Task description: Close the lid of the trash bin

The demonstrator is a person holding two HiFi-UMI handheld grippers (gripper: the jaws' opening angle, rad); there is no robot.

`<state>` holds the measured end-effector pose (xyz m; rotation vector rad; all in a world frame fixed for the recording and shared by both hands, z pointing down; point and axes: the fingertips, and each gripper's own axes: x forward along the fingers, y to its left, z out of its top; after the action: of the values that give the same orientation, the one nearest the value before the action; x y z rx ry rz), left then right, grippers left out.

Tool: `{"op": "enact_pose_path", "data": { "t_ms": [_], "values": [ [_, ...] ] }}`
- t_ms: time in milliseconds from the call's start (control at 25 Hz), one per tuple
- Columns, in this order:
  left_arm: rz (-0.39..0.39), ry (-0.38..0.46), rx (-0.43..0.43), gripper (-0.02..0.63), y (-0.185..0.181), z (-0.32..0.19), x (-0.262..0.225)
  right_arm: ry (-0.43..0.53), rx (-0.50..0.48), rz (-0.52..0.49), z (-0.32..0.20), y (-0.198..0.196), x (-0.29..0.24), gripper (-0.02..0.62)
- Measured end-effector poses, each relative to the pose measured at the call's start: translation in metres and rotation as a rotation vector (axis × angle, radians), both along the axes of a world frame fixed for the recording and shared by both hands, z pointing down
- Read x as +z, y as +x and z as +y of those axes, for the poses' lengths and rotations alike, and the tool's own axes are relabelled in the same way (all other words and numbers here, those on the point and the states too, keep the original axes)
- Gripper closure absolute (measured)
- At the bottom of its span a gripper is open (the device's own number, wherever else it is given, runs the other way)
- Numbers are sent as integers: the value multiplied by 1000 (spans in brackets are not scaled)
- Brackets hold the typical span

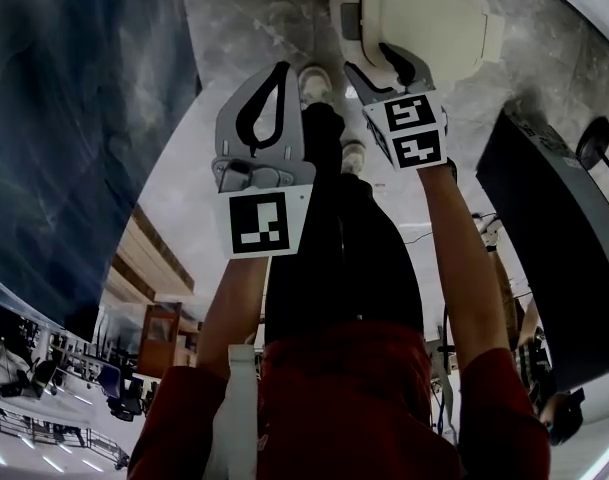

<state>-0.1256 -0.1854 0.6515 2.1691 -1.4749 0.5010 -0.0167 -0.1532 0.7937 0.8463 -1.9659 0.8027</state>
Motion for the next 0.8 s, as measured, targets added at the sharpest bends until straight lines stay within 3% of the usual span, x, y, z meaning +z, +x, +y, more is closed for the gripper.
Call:
{"op": "enact_pose_path", "data": {
  "t_ms": [600,800],
  "values": [
    [-9,-24,-22,601,-9,7,10,-53,-44,31,3,-12,20,321],
    [-13,-23,-12,601,-6,10,11,-47,22,29,-1,-9,19,337]
  ]
}}
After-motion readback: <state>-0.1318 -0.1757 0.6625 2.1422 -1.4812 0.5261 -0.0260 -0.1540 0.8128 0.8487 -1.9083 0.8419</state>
